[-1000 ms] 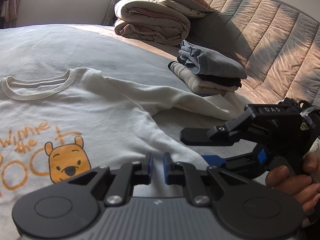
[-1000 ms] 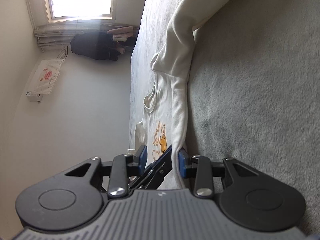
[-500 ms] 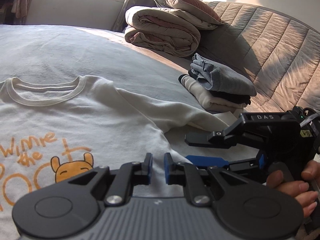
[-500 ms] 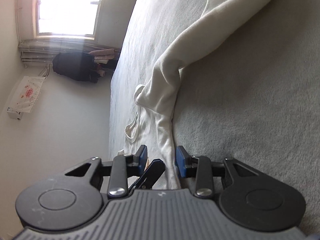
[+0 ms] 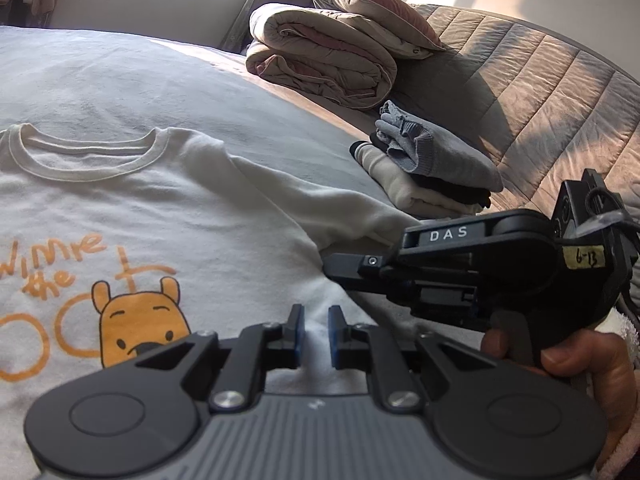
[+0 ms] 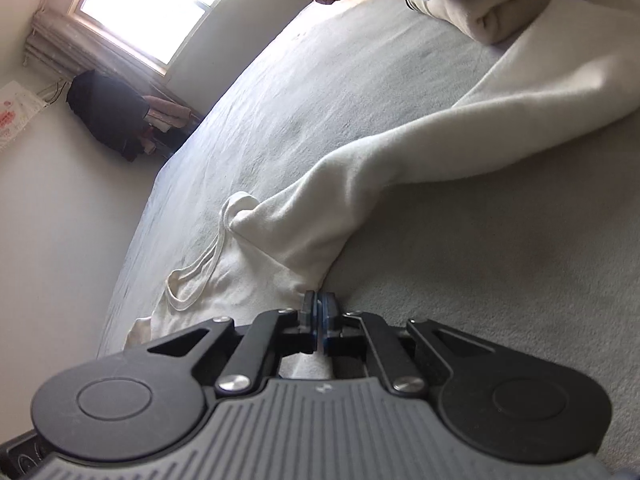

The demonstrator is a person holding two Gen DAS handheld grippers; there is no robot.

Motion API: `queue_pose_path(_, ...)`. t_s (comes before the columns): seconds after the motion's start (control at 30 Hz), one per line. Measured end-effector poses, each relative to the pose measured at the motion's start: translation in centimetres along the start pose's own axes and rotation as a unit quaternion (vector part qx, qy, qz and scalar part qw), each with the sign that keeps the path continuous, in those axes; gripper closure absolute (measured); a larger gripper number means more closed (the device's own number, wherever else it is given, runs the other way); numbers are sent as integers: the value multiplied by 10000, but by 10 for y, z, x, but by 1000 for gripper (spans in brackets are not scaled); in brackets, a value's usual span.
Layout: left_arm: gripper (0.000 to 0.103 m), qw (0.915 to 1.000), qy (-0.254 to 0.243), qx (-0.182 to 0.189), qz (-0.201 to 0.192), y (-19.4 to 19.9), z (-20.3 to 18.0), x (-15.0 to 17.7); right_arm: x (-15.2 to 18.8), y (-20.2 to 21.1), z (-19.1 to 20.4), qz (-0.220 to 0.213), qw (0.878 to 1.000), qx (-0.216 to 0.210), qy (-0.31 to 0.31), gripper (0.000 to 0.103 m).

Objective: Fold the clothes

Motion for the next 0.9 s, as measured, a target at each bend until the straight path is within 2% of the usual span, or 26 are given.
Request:
queue_pose_path(0.03, 91, 10000, 23, -29, 28, 4, 2, 1, 1, 1, 1, -23, 9999, 55, 85, 96)
queue_pose_path(0.07, 90, 9999, 84, -118, 34, 11, 9, 2, 2, 3, 3, -45, 9998, 96, 163, 86)
queue_pose_path(0.13, 88, 9993, 210, -301, 45, 23, 22, 5, 3, 6, 8, -77, 9996, 86, 263, 86)
queue_pose_path(0.2, 78, 9982, 336, -484, 55, 36, 36, 8, 7, 7, 14, -74, 9994, 13, 329, 86)
queue_pose_path(0.33, 72, 9946, 587, -850, 76, 63, 63, 14, 19, 4, 31, 31, 9982, 61, 592, 83)
queue_pose_path(0.4, 72, 9918, 746, -1034, 82, 79, 83, 17, 26, 1, 40, 89, 9970, 126, 761, 63)
queue_pose_path(0.6, 72, 9821, 1256, -1404, 11, 125, 141, 29, 57, -10, 71, 289, 9933, 105, 1118, 62)
queue_pose_path(0.67, 73, 9762, 1608, -1456, 42, 140, 165, 36, 66, -21, 87, 388, 9921, 77, 1188, 62)
queue_pose_path(0.77, 73, 9695, 2054, -1335, -104, 169, 194, 45, 86, -37, 113, 529, 9899, 24, 1314, 62)
queue_pose_path(0.9, 73, 9629, 2278, -1440, -133, 199, 222, 61, 115, -58, 149, 767, 9859, -119, 1480, 62)
Point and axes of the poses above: each gripper's, at about its wrist camera, not at the fingertips, and y roughly against the way its jaws point, z to its left, x to its underside, the point moved 9 cm from there along -y, roughly the way its jaws point, and after that the axes turned 15 degrees about z, right-handed, at the moved point
